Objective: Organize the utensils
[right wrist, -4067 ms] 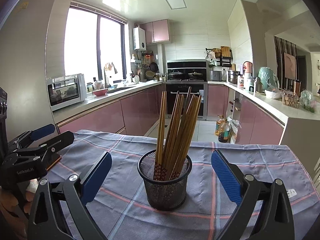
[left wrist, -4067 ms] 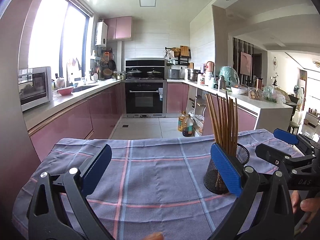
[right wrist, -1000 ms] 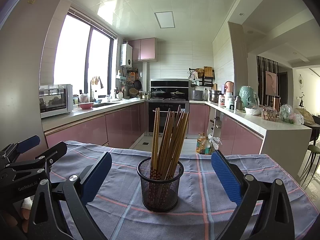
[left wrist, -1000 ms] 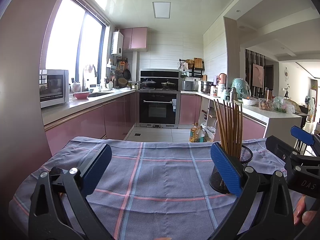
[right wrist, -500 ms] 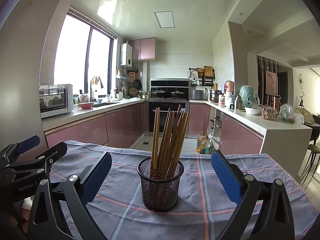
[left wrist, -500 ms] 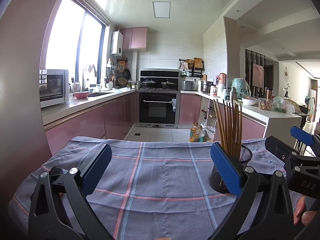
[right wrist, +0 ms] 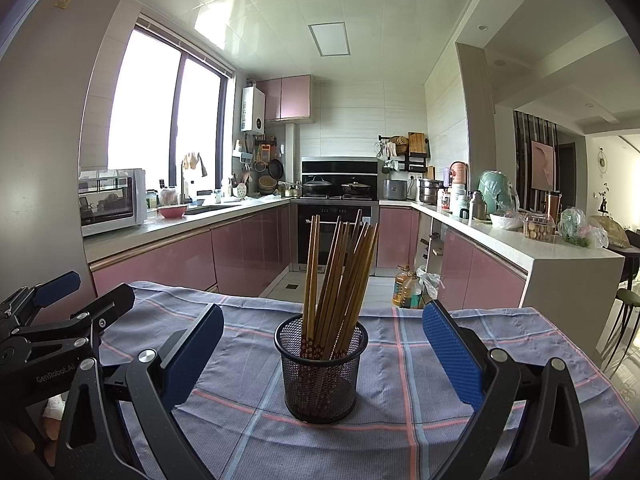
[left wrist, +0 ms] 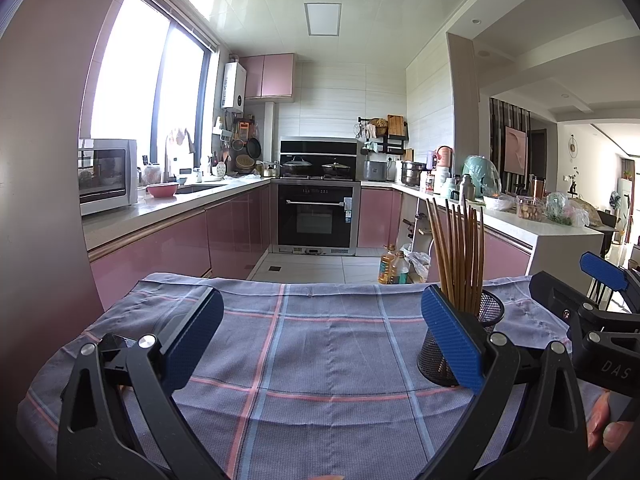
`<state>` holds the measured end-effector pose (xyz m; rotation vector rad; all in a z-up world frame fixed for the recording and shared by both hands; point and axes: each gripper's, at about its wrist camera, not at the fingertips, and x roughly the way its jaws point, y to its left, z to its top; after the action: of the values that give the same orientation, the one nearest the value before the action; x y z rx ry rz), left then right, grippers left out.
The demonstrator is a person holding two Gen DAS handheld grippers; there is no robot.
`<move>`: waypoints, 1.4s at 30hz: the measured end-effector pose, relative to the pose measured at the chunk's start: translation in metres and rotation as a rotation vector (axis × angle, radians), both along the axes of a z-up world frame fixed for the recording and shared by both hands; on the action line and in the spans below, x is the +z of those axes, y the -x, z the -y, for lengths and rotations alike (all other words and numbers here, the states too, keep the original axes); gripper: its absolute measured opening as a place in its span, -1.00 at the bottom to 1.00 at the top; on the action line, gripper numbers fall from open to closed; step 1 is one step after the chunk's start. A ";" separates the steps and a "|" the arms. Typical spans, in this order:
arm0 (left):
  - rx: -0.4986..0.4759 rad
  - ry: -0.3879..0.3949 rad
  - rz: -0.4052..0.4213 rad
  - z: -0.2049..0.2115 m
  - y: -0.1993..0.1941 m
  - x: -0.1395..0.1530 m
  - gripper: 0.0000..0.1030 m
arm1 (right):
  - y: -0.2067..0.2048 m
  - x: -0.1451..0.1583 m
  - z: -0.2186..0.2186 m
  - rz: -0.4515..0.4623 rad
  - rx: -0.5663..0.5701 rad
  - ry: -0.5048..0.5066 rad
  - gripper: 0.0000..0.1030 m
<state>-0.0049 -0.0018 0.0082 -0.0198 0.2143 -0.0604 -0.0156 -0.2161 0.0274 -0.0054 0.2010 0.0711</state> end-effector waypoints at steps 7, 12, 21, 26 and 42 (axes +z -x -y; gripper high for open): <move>-0.001 0.000 0.000 0.000 0.000 0.000 0.89 | -0.001 0.000 0.000 0.002 0.001 -0.001 0.87; 0.000 0.000 -0.001 0.000 0.000 0.000 0.89 | -0.001 0.000 0.001 0.000 0.003 -0.003 0.87; 0.000 0.001 -0.001 0.000 0.000 0.000 0.89 | -0.001 0.000 0.000 0.000 0.003 -0.003 0.87; 0.000 0.000 -0.003 0.001 0.001 0.000 0.89 | -0.001 0.000 0.001 0.000 0.002 -0.004 0.87; -0.001 0.001 -0.005 0.003 0.001 0.000 0.89 | -0.002 0.000 0.001 -0.004 -0.001 -0.004 0.87</move>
<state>-0.0060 -0.0044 0.0081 -0.0208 0.2195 -0.0614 -0.0140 -0.2167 0.0274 -0.0007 0.2049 0.0705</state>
